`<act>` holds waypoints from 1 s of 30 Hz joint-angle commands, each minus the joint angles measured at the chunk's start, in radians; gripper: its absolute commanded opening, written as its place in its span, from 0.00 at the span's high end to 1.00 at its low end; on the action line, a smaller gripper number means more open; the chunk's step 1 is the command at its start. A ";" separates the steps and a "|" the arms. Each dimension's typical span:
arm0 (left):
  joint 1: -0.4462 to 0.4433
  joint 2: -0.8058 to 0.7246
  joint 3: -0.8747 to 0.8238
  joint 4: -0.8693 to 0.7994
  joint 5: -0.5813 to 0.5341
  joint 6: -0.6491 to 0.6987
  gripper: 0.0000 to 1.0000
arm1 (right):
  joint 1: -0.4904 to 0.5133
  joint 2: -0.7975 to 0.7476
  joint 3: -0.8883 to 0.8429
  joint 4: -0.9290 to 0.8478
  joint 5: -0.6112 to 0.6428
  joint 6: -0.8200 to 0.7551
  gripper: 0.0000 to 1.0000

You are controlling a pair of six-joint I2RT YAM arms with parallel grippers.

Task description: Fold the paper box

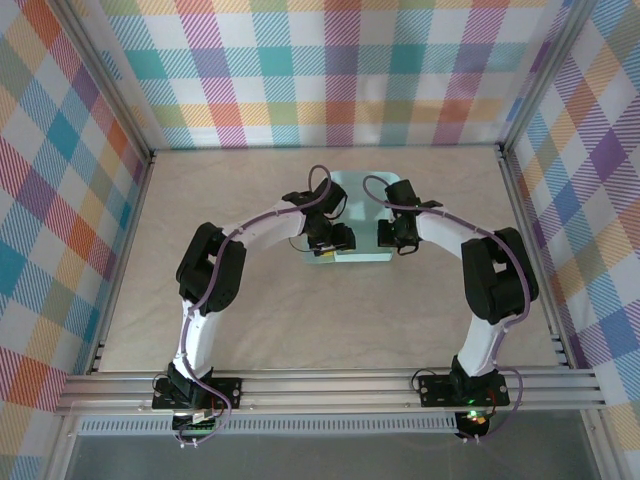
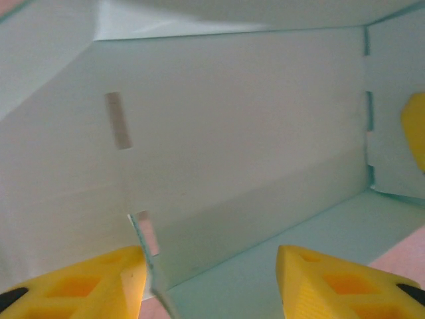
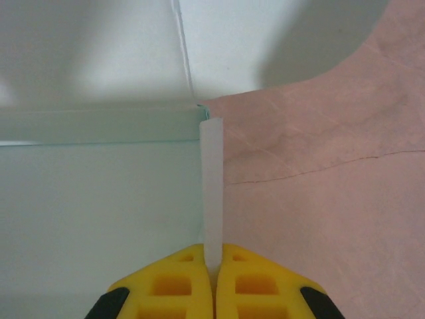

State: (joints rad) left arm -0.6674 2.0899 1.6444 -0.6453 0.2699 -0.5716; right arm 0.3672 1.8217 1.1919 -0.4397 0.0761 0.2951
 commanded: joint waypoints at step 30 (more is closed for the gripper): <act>-0.006 -0.621 -0.597 0.644 -0.075 0.624 0.07 | -0.144 -0.016 0.026 0.014 -0.612 0.077 1.00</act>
State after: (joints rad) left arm -0.6670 1.5005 1.0798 -0.0925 0.1661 -0.1486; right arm 0.2348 1.8404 1.2175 -0.4461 -0.3874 0.3367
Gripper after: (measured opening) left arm 0.948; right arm 0.053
